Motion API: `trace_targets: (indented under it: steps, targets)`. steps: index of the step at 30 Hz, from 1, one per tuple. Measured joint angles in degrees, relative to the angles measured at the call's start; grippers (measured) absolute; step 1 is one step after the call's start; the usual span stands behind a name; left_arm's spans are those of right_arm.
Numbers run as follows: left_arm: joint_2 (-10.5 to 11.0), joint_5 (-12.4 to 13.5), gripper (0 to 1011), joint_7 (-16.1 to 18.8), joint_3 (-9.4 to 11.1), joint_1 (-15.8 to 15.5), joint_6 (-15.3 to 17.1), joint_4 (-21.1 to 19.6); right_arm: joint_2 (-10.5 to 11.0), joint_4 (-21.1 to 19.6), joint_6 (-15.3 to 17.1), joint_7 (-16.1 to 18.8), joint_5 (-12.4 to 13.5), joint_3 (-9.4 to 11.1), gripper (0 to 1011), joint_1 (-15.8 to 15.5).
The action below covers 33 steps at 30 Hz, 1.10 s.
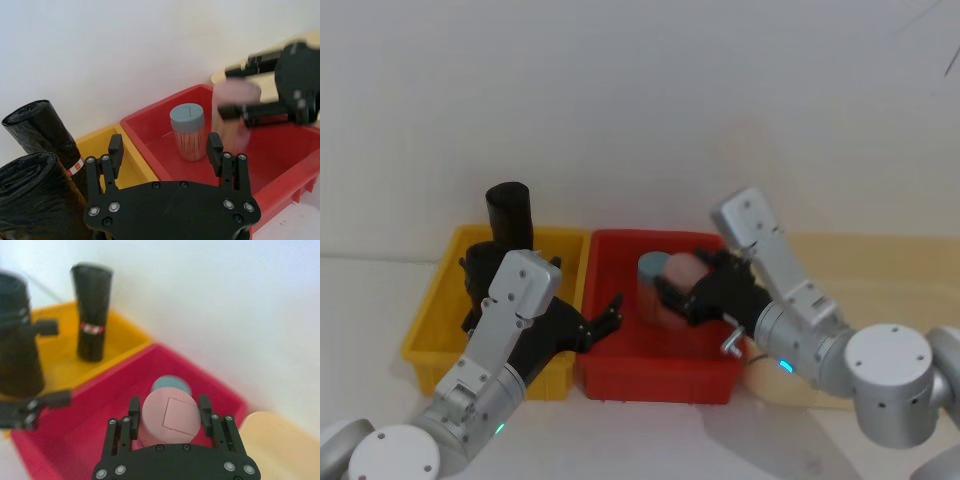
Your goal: Pick up the garbage bag with the one hand and transfer it to the other hand.
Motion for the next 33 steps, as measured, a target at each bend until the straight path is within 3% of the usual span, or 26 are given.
trace_targets:
  steps: [8,18,30,33]
  targets:
    - [0.0,0.0,1001,0.0,0.0,0.0,0.0,0.0,-0.1,-1.9,-1.9,-3.0,0.1,3.3,690,0.2]
    - [0.0,0.0,1001,0.0,0.0,0.0,0.0,0.0,1.6,-2.8,-0.9,-6.6,-1.4,7.2,690,0.6]
    - [0.0,0.0,1001,0.0,0.0,0.0,0.0,0.0,4.4,-0.8,1.3,-8.8,-4.4,9.2,694,0.8]
    - [0.0,0.0,1001,0.0,0.0,0.0,0.0,0.0,4.9,-0.4,1.7,-9.1,-4.9,9.5,781,0.8]
